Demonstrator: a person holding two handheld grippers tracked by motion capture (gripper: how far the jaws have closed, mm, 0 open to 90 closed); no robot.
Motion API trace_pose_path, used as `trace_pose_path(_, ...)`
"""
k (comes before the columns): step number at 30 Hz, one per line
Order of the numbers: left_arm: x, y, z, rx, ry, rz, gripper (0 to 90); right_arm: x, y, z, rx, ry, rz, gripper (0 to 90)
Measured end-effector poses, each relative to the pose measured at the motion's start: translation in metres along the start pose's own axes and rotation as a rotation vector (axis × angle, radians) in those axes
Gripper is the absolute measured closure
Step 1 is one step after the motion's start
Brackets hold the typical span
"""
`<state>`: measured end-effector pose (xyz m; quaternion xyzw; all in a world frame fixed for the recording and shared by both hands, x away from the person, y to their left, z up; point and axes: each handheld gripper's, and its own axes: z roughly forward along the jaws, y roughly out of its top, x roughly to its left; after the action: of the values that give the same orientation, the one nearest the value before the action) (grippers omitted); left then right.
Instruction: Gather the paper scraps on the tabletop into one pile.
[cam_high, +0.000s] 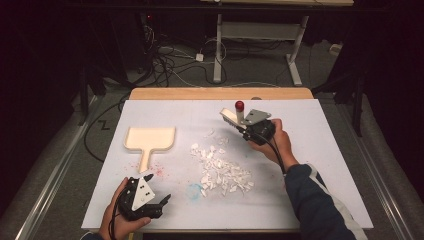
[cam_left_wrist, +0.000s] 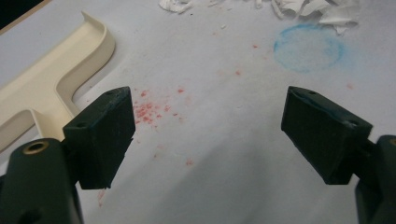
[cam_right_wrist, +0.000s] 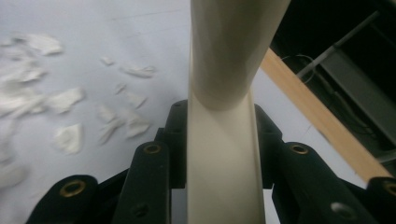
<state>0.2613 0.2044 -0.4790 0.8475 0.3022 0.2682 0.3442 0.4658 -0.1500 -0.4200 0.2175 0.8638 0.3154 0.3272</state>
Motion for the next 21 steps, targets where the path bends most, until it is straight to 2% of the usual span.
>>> trace_pose_path(1, 0.0, -0.001, 0.001, 0.007, 0.002, 0.003, 16.8, 0.0, 0.0, 0.0, 0.0, 0.0, 0.0, 68.3)
trace_pose_path(3, 0.0, -0.001, 0.002, 0.016, 0.001, 0.002, 16.8, 0.003, 0.006, 0.019, 0.0, 0.015, -0.006, 68.3)
trace_pose_path(4, 0.0, -0.001, 0.002, 0.02, 0.001, 0.003, 16.8, 0.003, 0.006, 0.019, 0.0, 0.015, -0.006, 68.3)
trace_pose_path(6, 0.0, -0.001, 0.003, 0.025, 0.001, 0.003, 16.8, 0.008, 0.013, 0.037, 0.003, 0.025, -0.031, 68.3)
trace_pose_path(7, 0.0, -0.001, 0.003, 0.026, 0.001, 0.002, 16.8, 0.008, 0.013, 0.037, 0.003, 0.025, -0.031, 68.3)
trace_pose_path(10, -0.001, -0.001, 0.004, 0.029, 0.005, 0.005, 16.8, 0.015, 0.019, 0.047, -0.011, 0.081, -0.043, 68.3)
trace_pose_path(12, -0.001, -0.001, 0.003, 0.03, 0.005, 0.008, 16.8, 0.018, 0.02, 0.047, -0.009, 0.093, -0.058, 68.3)
trace_pose_path(13, -0.001, -0.001, 0.003, 0.028, 0.004, 0.004, 16.8, 0.023, 0.02, 0.046, -0.02, 0.135, -0.069, 68.2)
trace_pose_path(15, -0.001, -0.002, 0.003, 0.03, -0.001, 0.002, 16.9, 0.027, 0.018, 0.044, -0.038, 0.177, -0.067, 68.1)
trace_pose_path(16, -0.001, -0.002, 0.002, 0.033, -0.005, 0.007, 16.9, 0.029, 0.018, 0.043, -0.039, 0.226, -0.075, 68.0)
trace_pose_path(17, -0.001, -0.002, 0.002, 0.033, -0.005, 0.007, 16.8, 0.029, 0.018, 0.043, -0.039, 0.226, -0.075, 68.0)
trace_pose_path(18, -0.001, -0.002, 0.002, 0.034, -0.008, 0.011, 16.8, 0.031, 0.018, 0.041, -0.037, 0.235, -0.098, 67.9)
trace_pose_path(19, -0.002, -0.002, 0.002, 0.033, -0.012, 0.012, 16.8, 0.036, 0.016, 0.034, -0.052, 0.277, -0.138, 67.8)
trace_pose_path(20, -0.002, -0.002, 0.002, 0.033, -0.012, 0.012, 16.8, 0.036, 0.016, 0.034, -0.052, 0.277, -0.138, 67.8)
trace_pose_path(21, -0.003, -0.002, 0.002, 0.036, -0.014, 0.017, 16.8, 0.037, 0.015, 0.031, -0.061, 0.299, -0.148, 67.8)
